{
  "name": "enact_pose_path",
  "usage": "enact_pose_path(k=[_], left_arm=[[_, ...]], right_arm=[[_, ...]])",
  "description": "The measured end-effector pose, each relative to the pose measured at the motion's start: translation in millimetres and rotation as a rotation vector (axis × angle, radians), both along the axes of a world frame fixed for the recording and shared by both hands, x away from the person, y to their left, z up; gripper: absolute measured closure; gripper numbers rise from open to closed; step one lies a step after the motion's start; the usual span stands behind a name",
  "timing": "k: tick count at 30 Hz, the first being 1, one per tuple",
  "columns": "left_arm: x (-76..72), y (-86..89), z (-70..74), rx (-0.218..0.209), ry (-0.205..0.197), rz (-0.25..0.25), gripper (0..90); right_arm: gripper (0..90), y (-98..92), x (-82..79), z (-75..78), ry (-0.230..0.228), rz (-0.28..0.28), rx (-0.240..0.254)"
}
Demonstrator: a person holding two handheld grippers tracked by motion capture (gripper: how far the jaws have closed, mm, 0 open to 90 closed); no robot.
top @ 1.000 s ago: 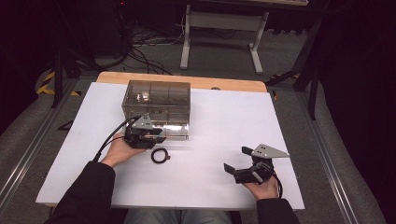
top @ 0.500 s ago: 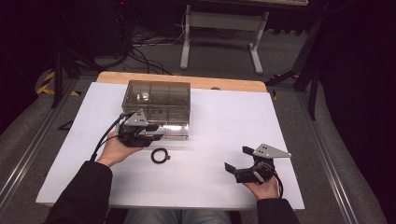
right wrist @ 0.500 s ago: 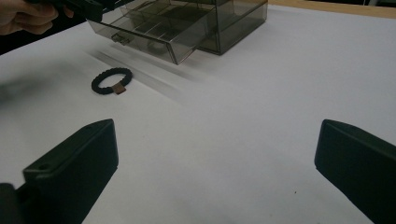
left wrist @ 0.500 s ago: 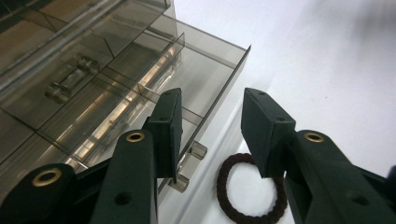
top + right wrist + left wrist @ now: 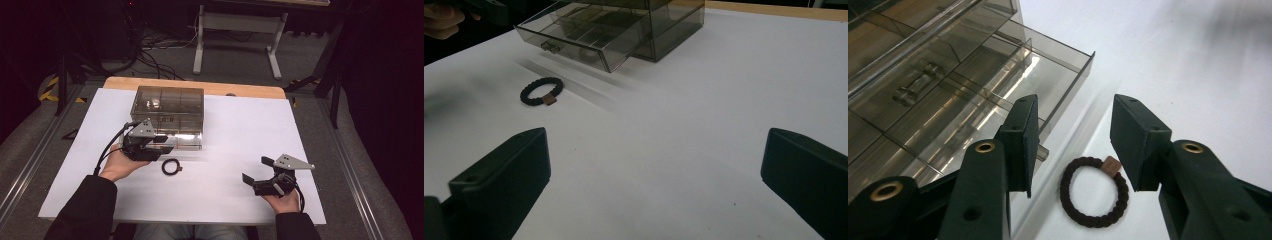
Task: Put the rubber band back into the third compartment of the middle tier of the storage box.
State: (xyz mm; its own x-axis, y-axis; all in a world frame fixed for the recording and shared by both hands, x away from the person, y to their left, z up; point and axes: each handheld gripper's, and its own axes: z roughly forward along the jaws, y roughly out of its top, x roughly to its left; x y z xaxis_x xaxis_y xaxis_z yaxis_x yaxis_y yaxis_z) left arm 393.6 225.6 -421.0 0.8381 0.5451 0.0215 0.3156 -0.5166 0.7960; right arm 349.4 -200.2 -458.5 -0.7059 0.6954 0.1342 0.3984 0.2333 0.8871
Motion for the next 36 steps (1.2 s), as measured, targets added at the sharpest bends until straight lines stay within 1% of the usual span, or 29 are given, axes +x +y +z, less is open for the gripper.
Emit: enact_pose_path(k=[6, 8, 10, 22, 24, 28, 30, 33, 36], left_arm=[[-5.6, -3.6, -1.0, 0.016, 0.003, -0.017, 53.7], [-7.2, -4.8, -1.7, 0.01, 0.007, -0.019, 53.6], [-7.9, -5.8, -2.3, 0.022, 0.003, -0.025, 53.5], [-13.1, -9.1, -6.2, 0.041, 0.012, -0.042, 52.7], [-13.7, -9.5, -7.7, 0.039, 0.016, -0.043, 52.7], [-14.9, -11.5, -11.7, 0.059, 0.026, -0.051, 52.3], [-15.4, -12.2, -13.8, 0.06, 0.028, -0.056, 52.3], [-16.0, -12.6, -18.3, 0.063, 0.042, -0.055, 52.2], [-15.9, -13.0, -23.1, 0.075, 0.051, -0.056, 51.7]], right_arm=[[0.2, 0.7, -1.0, 0.2, 0.002, -0.003, 0.004], [0.2, 0.6, -0.9, 0.1, 0.001, 0.001, 0.001], [0.2, 1.1, -1.1, 0.2, 0.004, 0.001, 0.004], [0.2, 1.2, -1.4, -0.1, -0.002, 0.008, -0.002], [0.2, 1.6, -1.9, 0.0, 0.004, 0.006, 0.002], [0.2, 1.7, -1.9, 0.0, 0.004, 0.006, 0.001], [0.2, 1.7, -2.0, 0.0, 0.004, 0.007, 0.001], [0.2, 1.3, -1.6, -0.2, -0.001, 0.013, -0.009], [0.2, 1.9, -1.9, -0.1, 0.002, 0.011, -0.005]])
